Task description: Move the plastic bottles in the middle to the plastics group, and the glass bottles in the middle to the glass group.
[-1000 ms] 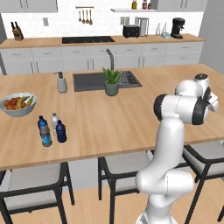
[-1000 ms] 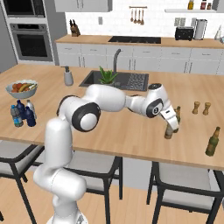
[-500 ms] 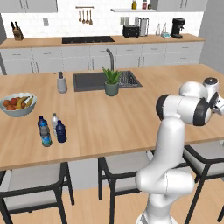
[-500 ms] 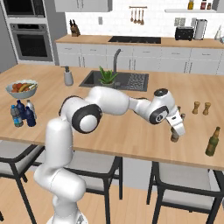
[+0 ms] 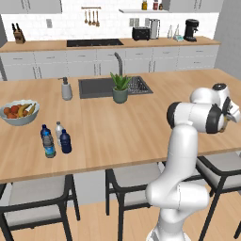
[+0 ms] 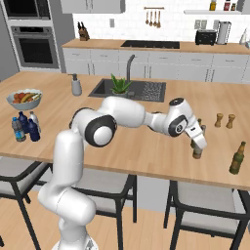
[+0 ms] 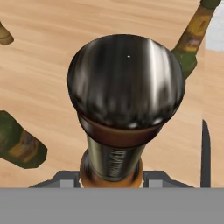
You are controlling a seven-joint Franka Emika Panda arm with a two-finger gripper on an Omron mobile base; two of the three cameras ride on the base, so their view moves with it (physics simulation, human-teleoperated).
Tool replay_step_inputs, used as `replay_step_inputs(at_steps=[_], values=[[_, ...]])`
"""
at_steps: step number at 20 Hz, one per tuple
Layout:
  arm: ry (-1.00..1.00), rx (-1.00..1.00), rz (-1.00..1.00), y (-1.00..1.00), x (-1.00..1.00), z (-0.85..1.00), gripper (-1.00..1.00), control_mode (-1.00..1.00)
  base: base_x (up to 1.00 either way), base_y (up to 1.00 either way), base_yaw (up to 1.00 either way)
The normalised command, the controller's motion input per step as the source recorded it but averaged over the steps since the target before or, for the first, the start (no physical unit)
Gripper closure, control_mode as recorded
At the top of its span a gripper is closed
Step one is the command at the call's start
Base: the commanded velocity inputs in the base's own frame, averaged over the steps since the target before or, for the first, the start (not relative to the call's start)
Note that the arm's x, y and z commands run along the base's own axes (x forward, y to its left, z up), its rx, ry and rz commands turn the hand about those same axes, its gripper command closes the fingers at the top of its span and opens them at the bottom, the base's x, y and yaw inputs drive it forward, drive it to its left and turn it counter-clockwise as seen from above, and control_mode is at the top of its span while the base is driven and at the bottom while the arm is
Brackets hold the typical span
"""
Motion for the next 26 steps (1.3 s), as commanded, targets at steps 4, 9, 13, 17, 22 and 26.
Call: replay_step_inputs(at_steps=[4,9,13,17,22,26], values=[[0.00,0.00,0.00,0.00,0.05,-0.02,1.00,-1.00,0.00,0.00,0.00],[0.00,0.00,0.00,0.00,0.05,-0.36,1.00,-1.00,0.00,0.00,0.00],[0.00,0.00,0.00,0.00,0.01,-0.17,1.00,-1.00,0.00,0.00,0.00],[0.00,0.00,0.00,0.00,0.00,-0.09,1.00,-1.00,0.00,0.00,0.00],[0.00,0.00,0.00,0.00,0.00,-0.18,1.00,-1.00,0.00,0.00,0.00],[0.00,0.00,0.00,0.00,0.00,-0.15,1.00,-1.00,0.00,0.00,0.00]])
